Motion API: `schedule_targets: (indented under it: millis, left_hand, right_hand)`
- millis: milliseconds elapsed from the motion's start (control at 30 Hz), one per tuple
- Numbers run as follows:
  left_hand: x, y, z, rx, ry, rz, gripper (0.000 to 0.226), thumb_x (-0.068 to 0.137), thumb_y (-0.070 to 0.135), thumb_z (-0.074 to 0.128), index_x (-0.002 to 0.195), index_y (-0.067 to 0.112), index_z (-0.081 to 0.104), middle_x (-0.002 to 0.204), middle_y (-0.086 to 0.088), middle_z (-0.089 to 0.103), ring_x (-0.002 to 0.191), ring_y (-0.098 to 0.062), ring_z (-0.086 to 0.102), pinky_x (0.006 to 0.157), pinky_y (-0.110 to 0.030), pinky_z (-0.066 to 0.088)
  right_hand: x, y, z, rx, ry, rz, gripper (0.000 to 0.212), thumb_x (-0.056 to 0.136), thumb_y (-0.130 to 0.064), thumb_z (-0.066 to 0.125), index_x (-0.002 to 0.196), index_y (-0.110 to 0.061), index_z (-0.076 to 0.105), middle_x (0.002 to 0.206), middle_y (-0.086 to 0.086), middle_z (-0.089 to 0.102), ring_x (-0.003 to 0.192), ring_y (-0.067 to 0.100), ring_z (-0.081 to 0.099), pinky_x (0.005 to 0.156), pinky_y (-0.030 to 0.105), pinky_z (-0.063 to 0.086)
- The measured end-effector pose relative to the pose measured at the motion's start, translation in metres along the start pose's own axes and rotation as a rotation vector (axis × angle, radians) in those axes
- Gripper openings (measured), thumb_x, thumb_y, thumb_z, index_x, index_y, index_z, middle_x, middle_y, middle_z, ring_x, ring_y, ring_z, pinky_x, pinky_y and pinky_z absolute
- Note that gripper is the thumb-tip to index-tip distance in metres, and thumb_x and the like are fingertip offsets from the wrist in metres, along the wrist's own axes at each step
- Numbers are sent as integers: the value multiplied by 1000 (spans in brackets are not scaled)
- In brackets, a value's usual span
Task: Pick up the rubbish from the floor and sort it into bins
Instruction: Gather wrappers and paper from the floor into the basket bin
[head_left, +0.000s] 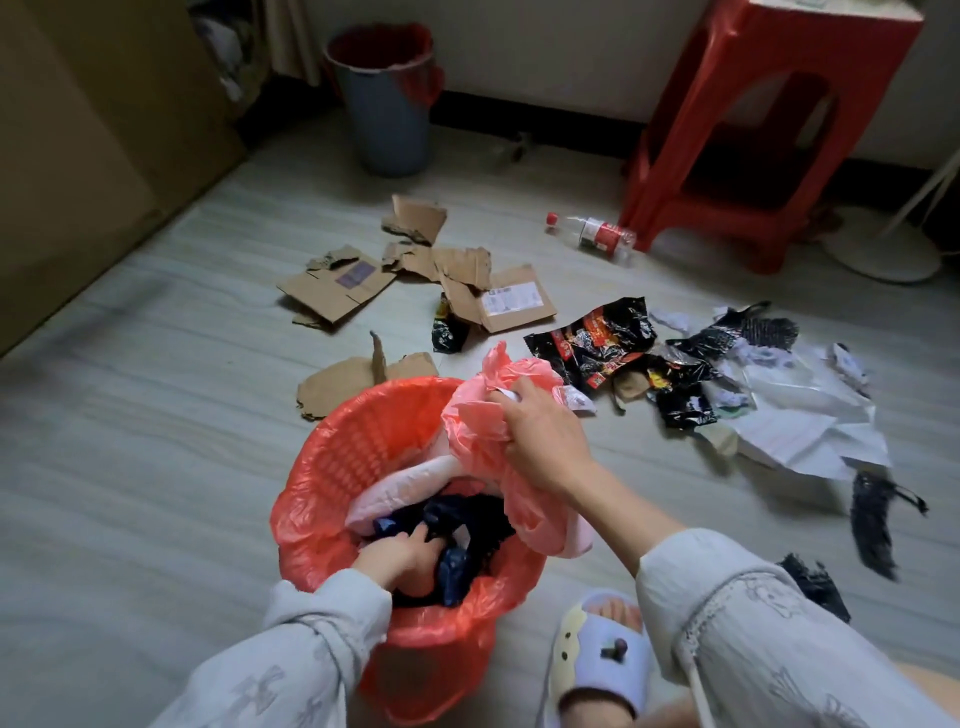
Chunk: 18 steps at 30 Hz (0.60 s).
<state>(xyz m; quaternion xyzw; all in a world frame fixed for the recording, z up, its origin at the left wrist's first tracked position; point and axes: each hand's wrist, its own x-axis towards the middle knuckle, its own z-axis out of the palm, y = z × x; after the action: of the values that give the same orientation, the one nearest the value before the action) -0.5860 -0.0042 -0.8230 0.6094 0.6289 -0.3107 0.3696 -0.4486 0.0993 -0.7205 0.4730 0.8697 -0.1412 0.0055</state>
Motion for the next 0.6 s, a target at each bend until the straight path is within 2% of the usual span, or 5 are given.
schedule_targets:
  millis: [167,333,467,533,600]
  left_hand:
    - [14,-8,11,-80,34,-36,59,94,33,41,147,22,18,155,-10,16,139,-32,26,113,-47,25]
    - [4,-13,-1,-116,180,23,57,78,34,65,132,30,46,134,-2,53,122,-24,51,100,-37,43]
    - [-6,-23,-8,-262,250,122,54,80,20,61,128,40,50,126,1,58,110,-18,57,91,-26,45]
    - [-16,-32,-18,-518,403,167,55,77,1,52,119,35,59,119,2,63,100,-14,63,85,-23,49]
    - [-30,-43,-33,-802,736,65,43,78,-7,42,93,25,68,101,-2,70,92,-18,66,88,-32,52]
  right_hand:
    - [0,-2,-1,15,-22,-13,44,88,-17,51,131,-21,45,122,11,45,117,27,45,95,47,38]
    - [-3,-5,-3,67,-23,8,57,86,-9,49,140,-22,36,127,10,44,120,27,45,98,46,37]
    - [-4,-12,-3,119,34,-12,59,86,-7,49,140,-25,35,127,8,46,118,27,46,90,41,41]
    - [-5,-17,1,111,56,-55,58,87,-9,51,139,-28,35,125,7,47,117,26,46,88,42,41]
    - [-9,-23,6,88,70,-116,65,88,-8,50,143,-33,28,125,6,49,114,26,48,90,44,40]
